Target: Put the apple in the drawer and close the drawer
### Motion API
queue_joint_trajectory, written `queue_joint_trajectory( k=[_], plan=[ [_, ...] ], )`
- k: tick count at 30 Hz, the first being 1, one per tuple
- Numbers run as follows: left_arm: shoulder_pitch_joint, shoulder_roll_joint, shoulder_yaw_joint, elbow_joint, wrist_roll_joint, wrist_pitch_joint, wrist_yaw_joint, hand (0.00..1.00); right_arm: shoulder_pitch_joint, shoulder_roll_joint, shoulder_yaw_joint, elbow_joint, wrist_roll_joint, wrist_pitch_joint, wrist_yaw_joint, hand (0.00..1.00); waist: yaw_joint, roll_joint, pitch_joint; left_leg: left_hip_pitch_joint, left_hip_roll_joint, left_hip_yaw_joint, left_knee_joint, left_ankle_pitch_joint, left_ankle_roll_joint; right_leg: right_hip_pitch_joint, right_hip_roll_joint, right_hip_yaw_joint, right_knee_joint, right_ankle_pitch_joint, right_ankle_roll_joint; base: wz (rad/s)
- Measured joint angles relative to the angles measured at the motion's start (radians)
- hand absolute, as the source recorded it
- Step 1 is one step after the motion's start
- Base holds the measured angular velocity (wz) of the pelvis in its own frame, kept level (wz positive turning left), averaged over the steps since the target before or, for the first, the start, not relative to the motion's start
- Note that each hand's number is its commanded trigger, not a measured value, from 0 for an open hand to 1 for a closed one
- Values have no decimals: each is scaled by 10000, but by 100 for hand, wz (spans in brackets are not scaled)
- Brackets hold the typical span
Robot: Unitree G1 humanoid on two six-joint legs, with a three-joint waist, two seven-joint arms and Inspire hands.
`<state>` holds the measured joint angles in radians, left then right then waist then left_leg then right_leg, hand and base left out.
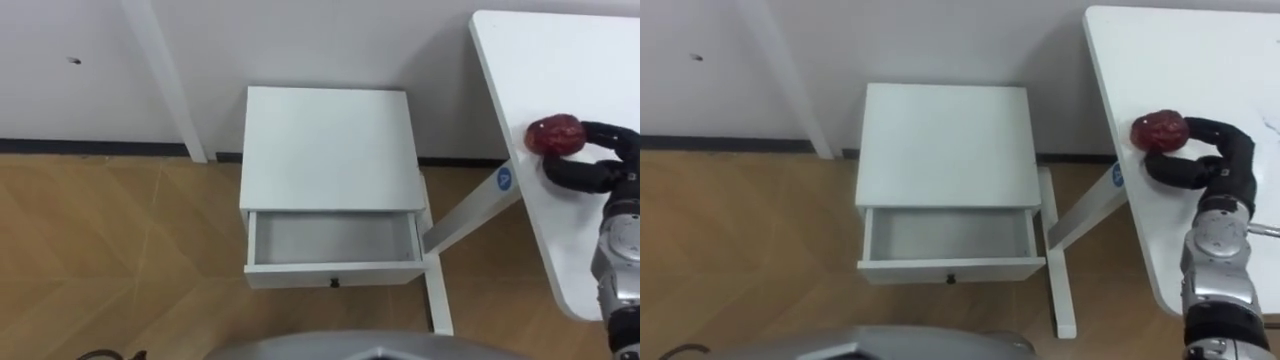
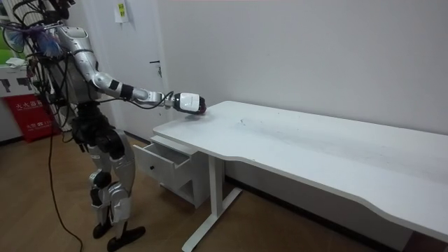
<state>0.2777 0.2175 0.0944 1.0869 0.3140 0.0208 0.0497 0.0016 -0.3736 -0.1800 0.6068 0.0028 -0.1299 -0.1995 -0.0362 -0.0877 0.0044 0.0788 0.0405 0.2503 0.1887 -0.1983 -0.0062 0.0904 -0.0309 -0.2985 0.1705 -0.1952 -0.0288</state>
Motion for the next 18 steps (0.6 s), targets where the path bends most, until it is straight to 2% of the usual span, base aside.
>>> queue_joint_trajectory(
  k=[3,6,10,12,14,18],
  plan=[
    [-114,-1,-2,9,43,1,6,0,26,15,438,-561,-746,-8,164,100,128,24,3,-63,4,-9,5,0,0,-75,0,-37,39,12,-16,1],
    [-187,-30,1,-12,42,1,20,0,127,58,820,-1176,-1750,55,543,100,268,76,-50,-119,7,-31,-3,0,0,-63,-15,-54,52,14,-13,2],
    [-266,-36,11,-58,39,5,81,0,202,211,1140,-1705,-2140,194,831,100,398,182,-71,-121,5,-60,-26,1,0,-108,-25,-59,134,16,-10,0],
    [-321,-38,-14,-57,49,2,104,0,299,286,1337,-2241,-2175,334,926,100,455,164,-61,-124,-1,-84,-50,1,0,-117,-15,-62,143,16,-10,0],
    [-319,-52,-30,-56,53,1,104,0,447,327,1698,-3168,-2197,337,943,100,449,89,-36,-141,0,-90,-79,1,0,-151,-2,-62,143,16,-11,0],
    [-278,-38,-331,-59,48,1,96,0,577,385,2107,-3720,-2280,310,1026,100,534,-12,-4,-202,11,-102,-56,1,1,-169,-23,-64,140,17,-9,0]
  ],
)
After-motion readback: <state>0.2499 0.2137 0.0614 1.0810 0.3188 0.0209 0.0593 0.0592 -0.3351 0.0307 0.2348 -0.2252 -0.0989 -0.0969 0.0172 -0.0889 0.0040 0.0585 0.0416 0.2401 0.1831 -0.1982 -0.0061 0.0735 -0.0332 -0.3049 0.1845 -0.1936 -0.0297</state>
